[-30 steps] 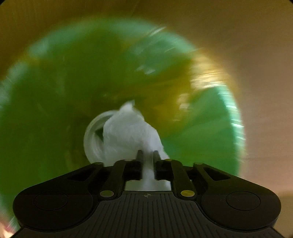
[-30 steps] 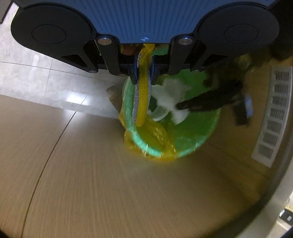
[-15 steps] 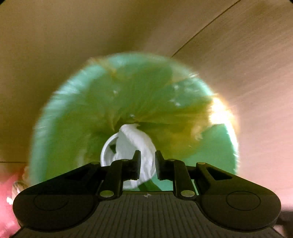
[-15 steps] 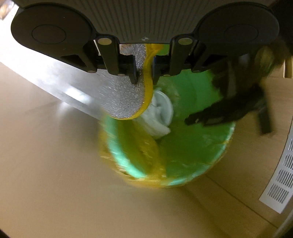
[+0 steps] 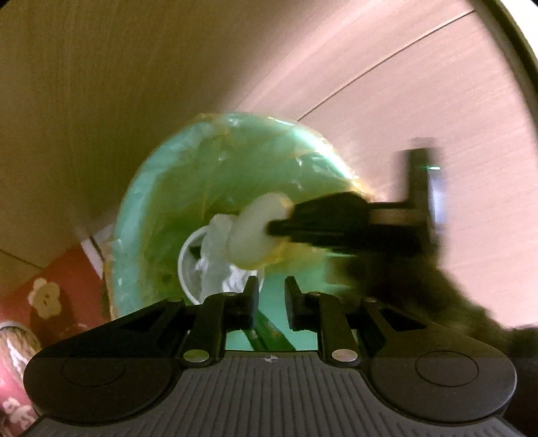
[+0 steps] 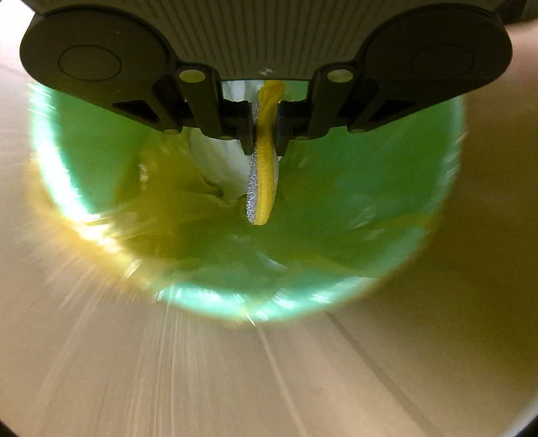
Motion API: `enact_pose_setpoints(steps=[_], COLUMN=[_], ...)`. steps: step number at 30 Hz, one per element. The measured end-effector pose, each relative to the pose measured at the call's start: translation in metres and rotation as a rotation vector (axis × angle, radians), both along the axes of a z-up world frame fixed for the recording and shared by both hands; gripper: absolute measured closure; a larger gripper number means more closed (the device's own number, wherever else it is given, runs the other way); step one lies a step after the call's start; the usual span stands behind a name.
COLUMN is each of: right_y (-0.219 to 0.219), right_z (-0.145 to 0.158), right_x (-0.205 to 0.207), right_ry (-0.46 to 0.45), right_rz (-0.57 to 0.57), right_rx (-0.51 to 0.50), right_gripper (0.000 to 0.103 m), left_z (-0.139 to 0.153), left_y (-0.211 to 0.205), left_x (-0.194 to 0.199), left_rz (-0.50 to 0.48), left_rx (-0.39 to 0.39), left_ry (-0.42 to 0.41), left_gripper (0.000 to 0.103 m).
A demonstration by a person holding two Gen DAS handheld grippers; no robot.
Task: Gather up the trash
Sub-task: 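Lower both grippers into the green-lined bin and release the tissue and lid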
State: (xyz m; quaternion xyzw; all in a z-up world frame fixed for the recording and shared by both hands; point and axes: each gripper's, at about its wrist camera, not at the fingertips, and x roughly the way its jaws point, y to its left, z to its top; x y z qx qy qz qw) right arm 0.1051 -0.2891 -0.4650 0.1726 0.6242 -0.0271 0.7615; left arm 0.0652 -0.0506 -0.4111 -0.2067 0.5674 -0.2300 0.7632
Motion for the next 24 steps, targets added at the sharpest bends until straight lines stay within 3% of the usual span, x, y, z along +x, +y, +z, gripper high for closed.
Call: enact_pose_setpoints(steps=[4,7,10,13,16,20,24], right_y=[-0.002,-0.012,-0.023,-0.028,-0.029,-0.037,-0.033], right_z=[-0.083,-0.129,-0.137,-0.109,-0.058,0.019,0.102], right_x=[0.002,-0.016,-0.027,-0.029,-0.035,-0.058,-0.089], right_ry=[0.215,0.375,0.362,0.293,0.22,0.138,0.05], right_rz=[-0.114,-0.261,-0.342,-0.288,-0.214,-0.18,-0.177], right_rx=[-0.076,0.075,0.14,0.155,0.119,0.13,0.168], right_gripper=[0.091,0.091,0.09,0.085,0.061,0.059,0.059], left_z=[-0.002,-0.004,0.0,0.009,0.028,0.072,0.14], left_y=[0.013,0.023,0.027,0.025,0.016,0.002,-0.004], left_x=[-0.004,-0.004,-0.003,-0.003,-0.004,-0.015,-0.033], left_rz=[0.005,0.009,0.005,-0.007,-0.041,-0.102,-0.138], left_rx=[0.033,0.051,0.072,0.075,0.074,0.061,0.028], left_ry=[0.015,0.027,0.029,0.013,-0.015,-0.066,-0.156], left_gripper=[0.084,0.084,0.084,0.084,0.084,0.084,0.084])
